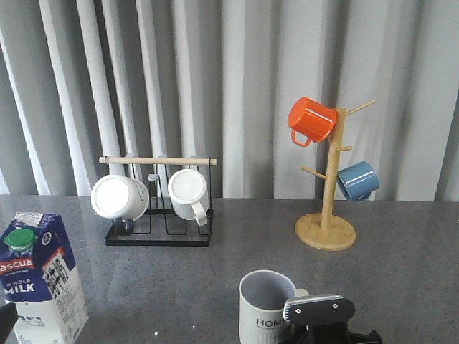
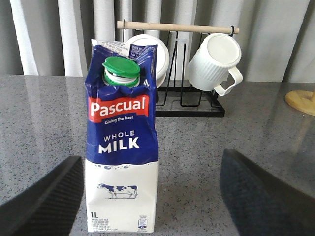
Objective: Place milk next to cup
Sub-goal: 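Grasp the HOME mug handle with the right gripper and slide it inward, then release the HOME mug and raise the right gripper away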
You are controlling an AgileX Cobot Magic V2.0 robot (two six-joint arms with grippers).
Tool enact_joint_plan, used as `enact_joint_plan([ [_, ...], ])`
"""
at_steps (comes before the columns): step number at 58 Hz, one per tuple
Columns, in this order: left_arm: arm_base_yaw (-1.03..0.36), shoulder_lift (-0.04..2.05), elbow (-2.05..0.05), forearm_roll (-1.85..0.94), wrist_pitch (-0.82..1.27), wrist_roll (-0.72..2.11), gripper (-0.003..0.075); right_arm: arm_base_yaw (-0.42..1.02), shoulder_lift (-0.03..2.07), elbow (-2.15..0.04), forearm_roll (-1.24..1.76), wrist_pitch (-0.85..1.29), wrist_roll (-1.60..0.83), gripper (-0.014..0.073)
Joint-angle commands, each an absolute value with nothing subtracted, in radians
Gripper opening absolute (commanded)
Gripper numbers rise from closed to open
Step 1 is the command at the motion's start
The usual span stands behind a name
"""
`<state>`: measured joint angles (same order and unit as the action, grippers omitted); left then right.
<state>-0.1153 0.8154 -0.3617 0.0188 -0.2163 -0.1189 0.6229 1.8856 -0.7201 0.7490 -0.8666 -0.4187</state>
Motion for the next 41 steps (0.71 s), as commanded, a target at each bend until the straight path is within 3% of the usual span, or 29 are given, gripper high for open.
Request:
enact_joint_plan([
  [1,-0.12,0.815,-0.396,0.013,-0.296,-0.124,0.0559,0.626,1.849,-0.743,0.731,-0.907,-0.425,0.0092],
  [18,-0.12,0.815,-0.396,0.013,-0.296,-0.124,0.0559,0.626,1.824,-0.713,0.711,-0.963,-0.418,0.0211],
  [41,-0.12,0.815,-0.396,0.013,-0.296,-0.124,0.0559,0.626,1.709,-0.576,0.546,-1.023,-0.356,0.0225],
])
